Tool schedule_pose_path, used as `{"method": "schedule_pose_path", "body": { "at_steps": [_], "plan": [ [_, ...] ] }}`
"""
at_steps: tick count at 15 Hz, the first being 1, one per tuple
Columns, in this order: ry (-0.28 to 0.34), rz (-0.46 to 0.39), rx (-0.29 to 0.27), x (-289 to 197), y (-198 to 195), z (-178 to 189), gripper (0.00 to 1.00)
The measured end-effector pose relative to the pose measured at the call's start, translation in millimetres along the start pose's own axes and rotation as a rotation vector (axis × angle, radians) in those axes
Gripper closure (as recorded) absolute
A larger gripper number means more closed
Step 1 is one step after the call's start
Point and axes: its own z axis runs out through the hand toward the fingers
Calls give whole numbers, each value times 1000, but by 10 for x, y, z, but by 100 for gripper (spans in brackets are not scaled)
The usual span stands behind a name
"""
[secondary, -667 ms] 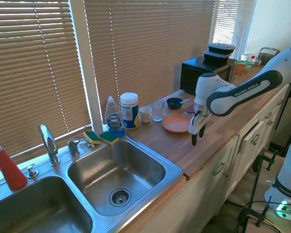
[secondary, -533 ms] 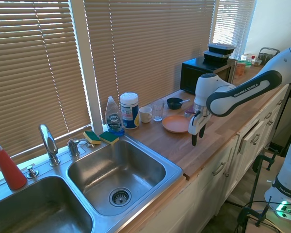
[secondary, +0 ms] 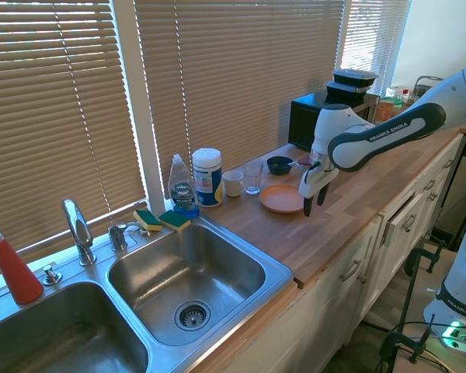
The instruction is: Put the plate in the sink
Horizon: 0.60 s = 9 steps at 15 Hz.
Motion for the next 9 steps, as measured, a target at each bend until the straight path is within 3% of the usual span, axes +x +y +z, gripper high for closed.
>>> {"method": "schedule_pose_path", "body": {
  "at_steps": [9],
  "plan": [
    [13,107,30,1289,141,272,0]
  ]
}}
